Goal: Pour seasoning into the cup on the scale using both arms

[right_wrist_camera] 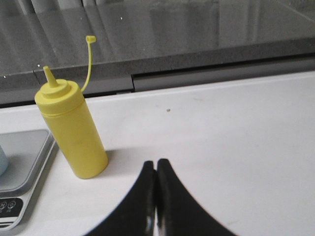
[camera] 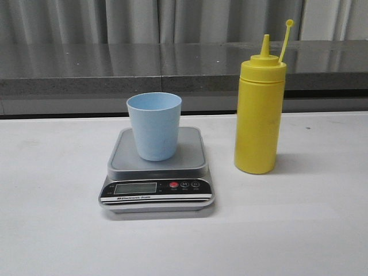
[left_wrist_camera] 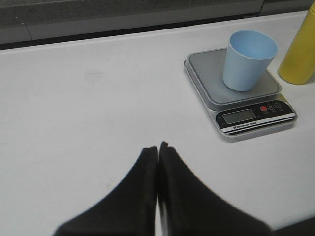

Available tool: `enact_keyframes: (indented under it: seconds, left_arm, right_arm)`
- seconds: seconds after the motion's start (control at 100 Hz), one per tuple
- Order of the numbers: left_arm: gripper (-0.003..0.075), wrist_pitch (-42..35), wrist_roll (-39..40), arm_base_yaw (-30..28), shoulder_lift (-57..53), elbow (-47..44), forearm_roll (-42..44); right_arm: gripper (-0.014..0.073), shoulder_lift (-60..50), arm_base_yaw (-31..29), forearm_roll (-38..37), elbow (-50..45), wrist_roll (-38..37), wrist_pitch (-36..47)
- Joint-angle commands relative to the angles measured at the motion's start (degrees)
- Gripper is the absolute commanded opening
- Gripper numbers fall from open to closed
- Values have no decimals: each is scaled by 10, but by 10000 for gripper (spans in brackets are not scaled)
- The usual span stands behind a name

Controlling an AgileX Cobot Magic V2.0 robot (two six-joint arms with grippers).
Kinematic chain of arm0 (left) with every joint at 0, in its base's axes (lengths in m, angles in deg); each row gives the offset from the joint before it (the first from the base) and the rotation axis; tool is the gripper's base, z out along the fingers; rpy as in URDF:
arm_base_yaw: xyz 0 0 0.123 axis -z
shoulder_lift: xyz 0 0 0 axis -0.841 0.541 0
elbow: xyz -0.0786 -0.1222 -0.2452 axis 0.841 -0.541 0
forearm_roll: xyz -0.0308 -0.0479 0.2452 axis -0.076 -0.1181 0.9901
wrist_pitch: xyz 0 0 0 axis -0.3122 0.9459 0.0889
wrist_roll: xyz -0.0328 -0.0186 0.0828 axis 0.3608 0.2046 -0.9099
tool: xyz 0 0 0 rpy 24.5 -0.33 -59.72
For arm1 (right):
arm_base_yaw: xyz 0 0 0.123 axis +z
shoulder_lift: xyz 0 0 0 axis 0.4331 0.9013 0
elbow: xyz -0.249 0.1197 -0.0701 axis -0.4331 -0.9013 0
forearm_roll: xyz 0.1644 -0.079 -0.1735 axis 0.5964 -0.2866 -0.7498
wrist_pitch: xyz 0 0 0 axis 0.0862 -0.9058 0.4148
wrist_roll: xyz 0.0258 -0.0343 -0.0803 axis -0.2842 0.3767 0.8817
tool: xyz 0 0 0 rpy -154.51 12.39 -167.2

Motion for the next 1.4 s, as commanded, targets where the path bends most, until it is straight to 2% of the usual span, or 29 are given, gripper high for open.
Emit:
enact_keyframes:
  seconds: [0.0, 0.24, 0.33, 0.43, 0.55, 0.63, 0.78, 1.39]
  left_arm:
    - [-20, -47, 6, -3, 6, 16, -2]
    - [-20, -47, 6, -3, 6, 16, -2]
    - [-20, -47, 6, -3, 6, 16, -2]
    - [-20, -47, 6, -3, 6, 16, -2]
    - [-20, -47, 6, -3, 6, 16, -2]
    - [-20, -47, 6, -3, 6, 16, -2]
    - [-20, -47, 6, -3, 6, 16, -2]
    - [-20, -47, 6, -3, 6, 16, -2]
  right_arm:
    - [-59, 46, -1, 2, 40, 4, 24]
    - [-53, 135, 6, 2, 77, 4, 25]
    - [12, 165, 26, 2, 79, 4, 37]
    - [189, 199, 55, -1, 79, 5, 65]
    - [522, 239, 85, -2, 79, 5, 115]
    - [671, 261, 95, -3, 79, 5, 148]
    - [621, 299, 106, -3, 79, 4, 217]
    - [622, 498, 219, -32, 79, 4, 454]
